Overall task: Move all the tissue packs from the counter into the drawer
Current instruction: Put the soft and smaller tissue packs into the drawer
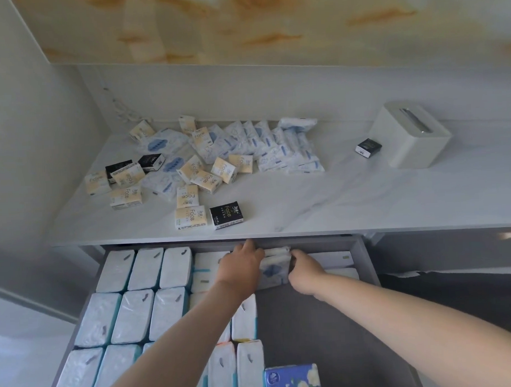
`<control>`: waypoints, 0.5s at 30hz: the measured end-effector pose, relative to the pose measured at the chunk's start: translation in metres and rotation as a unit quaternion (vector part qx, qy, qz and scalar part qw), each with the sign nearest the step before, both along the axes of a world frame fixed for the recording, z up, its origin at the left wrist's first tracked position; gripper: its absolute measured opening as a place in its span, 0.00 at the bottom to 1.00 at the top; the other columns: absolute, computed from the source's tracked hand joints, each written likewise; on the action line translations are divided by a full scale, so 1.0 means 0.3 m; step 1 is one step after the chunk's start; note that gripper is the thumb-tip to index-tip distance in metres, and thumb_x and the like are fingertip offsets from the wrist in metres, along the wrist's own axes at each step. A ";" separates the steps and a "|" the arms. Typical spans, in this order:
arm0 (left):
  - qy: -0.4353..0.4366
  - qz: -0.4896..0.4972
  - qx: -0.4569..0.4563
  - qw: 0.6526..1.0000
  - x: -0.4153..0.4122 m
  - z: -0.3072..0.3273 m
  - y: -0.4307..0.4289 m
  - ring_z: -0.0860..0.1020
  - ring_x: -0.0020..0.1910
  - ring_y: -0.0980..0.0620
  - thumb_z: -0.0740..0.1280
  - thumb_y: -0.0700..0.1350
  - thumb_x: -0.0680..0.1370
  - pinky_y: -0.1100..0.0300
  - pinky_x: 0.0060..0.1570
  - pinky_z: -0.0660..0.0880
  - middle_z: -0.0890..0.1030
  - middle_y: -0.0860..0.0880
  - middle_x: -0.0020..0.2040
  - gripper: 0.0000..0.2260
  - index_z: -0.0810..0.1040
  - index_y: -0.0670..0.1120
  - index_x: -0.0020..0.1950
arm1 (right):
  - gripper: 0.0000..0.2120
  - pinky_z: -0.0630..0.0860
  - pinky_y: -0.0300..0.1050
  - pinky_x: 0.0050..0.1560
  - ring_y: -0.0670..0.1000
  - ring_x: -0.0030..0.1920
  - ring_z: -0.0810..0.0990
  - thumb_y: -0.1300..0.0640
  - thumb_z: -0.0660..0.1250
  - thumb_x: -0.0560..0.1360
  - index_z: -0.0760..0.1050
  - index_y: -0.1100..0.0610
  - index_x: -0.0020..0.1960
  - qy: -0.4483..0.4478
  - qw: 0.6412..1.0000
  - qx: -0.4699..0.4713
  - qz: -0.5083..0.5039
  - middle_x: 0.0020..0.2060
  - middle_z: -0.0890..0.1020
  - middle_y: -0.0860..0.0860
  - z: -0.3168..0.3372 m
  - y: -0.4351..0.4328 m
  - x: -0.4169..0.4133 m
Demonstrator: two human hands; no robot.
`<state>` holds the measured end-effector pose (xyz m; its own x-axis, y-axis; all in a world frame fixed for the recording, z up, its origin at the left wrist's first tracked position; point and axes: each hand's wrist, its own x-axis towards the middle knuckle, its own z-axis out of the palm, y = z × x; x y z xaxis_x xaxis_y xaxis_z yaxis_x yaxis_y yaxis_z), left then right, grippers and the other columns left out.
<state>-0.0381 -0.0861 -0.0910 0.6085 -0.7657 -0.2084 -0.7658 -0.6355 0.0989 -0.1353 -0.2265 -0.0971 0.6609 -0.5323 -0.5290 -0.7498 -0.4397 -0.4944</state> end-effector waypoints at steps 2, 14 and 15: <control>0.027 0.010 0.036 0.999 -0.008 0.052 -0.016 0.72 0.62 0.44 0.66 0.46 0.77 0.47 0.55 0.77 0.69 0.47 0.65 0.20 0.70 0.50 0.68 | 0.22 0.74 0.44 0.60 0.57 0.62 0.76 0.63 0.61 0.78 0.68 0.54 0.71 0.001 0.999 -0.028 0.020 0.64 0.76 0.55 0.041 -0.002 -0.007; 0.144 -0.036 0.064 0.987 0.097 0.473 -0.148 0.76 0.60 0.47 0.66 0.56 0.78 0.53 0.61 0.73 0.79 0.50 0.62 0.17 0.80 0.49 0.62 | 0.12 0.73 0.39 0.43 0.51 0.45 0.80 0.60 0.62 0.77 0.80 0.52 0.57 -0.094 0.977 -0.131 0.142 0.54 0.79 0.49 0.486 -0.181 0.091; 0.131 -0.025 0.027 0.991 0.122 0.496 -0.159 0.75 0.62 0.48 0.66 0.55 0.79 0.54 0.61 0.72 0.78 0.51 0.63 0.15 0.79 0.50 0.62 | 0.12 0.75 0.41 0.39 0.52 0.42 0.81 0.59 0.62 0.77 0.79 0.52 0.57 -0.104 0.977 -0.137 0.129 0.53 0.79 0.49 0.514 -0.207 0.111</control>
